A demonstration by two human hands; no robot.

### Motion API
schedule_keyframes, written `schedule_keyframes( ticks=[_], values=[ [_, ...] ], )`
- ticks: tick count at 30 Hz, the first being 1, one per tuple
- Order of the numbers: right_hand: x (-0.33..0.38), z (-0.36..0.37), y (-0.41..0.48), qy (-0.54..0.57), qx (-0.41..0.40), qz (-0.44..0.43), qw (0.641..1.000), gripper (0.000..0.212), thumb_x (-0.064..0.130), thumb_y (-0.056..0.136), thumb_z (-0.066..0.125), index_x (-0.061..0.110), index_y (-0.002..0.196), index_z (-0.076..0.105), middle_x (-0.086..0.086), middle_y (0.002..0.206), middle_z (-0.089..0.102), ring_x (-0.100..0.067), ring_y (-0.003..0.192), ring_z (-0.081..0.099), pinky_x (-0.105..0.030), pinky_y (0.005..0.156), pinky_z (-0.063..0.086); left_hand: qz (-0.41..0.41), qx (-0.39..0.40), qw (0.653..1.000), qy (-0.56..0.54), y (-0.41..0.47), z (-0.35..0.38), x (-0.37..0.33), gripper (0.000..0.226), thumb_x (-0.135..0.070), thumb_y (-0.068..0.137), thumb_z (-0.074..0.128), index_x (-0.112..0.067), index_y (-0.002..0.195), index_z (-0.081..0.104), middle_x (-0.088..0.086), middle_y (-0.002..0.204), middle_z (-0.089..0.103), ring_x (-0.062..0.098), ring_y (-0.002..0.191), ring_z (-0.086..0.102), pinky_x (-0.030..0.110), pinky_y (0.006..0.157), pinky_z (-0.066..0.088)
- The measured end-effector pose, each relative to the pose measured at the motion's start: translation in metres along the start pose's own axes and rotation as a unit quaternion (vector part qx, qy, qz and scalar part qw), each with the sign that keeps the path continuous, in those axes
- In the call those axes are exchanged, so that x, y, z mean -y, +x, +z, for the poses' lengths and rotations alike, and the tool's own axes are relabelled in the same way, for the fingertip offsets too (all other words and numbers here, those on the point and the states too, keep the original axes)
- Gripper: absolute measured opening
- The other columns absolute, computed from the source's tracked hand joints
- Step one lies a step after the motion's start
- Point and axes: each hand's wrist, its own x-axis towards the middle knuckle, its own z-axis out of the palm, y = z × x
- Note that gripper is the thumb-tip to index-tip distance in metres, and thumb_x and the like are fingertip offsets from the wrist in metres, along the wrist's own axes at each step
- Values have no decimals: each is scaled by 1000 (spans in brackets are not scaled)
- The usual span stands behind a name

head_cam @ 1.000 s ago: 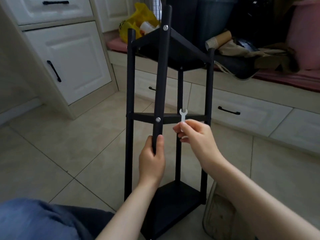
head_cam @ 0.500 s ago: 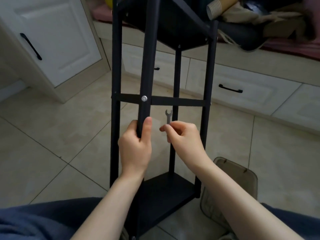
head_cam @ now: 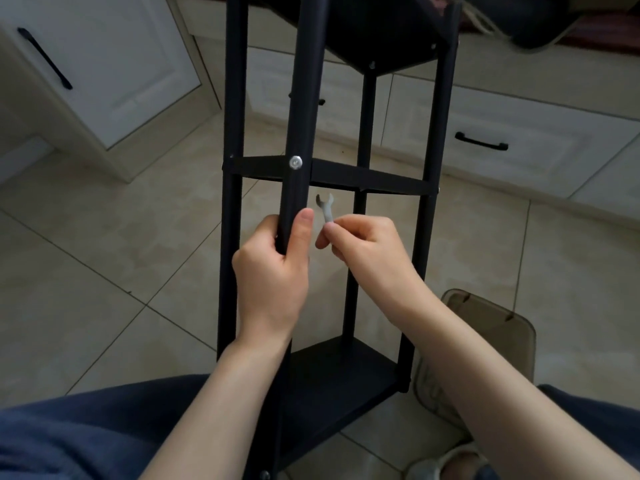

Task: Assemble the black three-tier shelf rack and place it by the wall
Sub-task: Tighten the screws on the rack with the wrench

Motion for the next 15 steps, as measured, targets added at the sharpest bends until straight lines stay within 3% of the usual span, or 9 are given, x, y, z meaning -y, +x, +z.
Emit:
schedule_keyframes(
  ticks=[4, 8, 15],
  values=[
    [3, -1, 2, 17, 0, -6, 1000, 29, 23, 97, 56, 17, 74, 73, -6, 64, 56, -10, 62, 49, -34, 66, 44, -1, 13, 1000, 8, -2, -2, -4, 42, -73, 88, 49, -36, 77, 64, -10, 54, 57, 12, 44, 54, 33, 45, 43],
    [2, 1, 4, 36, 3, 0, 999, 31, 21, 98, 56, 15, 73, 73, 11, 59, 59, -2, 63, 51, -28, 69, 44, -3, 30, 999, 10, -7, -2, -6, 47, -74, 89, 48, -32, 84, 68, -11, 55, 58, 10, 45, 55, 29, 46, 43],
    [0, 4, 6, 53, -12, 6, 999, 32, 19, 95, 56, 13, 66, 68, -6, 63, 50, -16, 63, 45, -37, 68, 39, -8, 35, 999, 5, -3, -4, -6, 39, -76, 87, 48, -42, 79, 66, -8, 54, 56, 10, 43, 52, 31, 45, 42]
  ],
)
